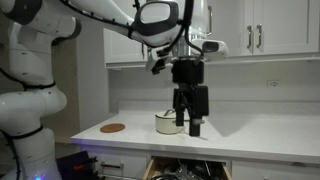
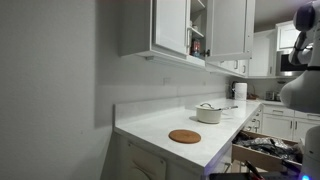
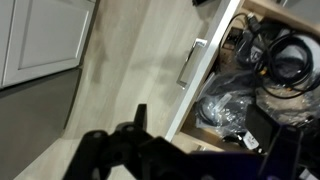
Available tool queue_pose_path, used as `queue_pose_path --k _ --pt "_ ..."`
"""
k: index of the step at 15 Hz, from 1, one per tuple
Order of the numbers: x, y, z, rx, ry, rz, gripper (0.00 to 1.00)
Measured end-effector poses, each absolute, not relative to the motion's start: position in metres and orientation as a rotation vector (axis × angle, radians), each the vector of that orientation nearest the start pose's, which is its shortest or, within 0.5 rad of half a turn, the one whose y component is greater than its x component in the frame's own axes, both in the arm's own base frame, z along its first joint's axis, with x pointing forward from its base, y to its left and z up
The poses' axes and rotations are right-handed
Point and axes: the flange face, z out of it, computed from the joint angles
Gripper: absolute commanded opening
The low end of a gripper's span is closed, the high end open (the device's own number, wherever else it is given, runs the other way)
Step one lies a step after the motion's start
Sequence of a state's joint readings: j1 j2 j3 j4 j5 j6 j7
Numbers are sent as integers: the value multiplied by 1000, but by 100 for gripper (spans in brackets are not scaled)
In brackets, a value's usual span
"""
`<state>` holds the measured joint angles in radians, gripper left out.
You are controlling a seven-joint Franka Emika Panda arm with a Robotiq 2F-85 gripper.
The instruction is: Open the second drawer from the left
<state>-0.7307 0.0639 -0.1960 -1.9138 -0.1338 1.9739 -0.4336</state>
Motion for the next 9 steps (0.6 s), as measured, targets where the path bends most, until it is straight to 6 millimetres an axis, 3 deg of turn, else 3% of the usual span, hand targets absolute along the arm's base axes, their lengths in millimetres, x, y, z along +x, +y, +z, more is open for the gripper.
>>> queue_pose_path --k 3,4,9 --pt "338 -411 499 -3184 563 229 100" --pt "339 -403 506 -3188 549 214 100" --pt "335 -412 495 -3172 569 238 100"
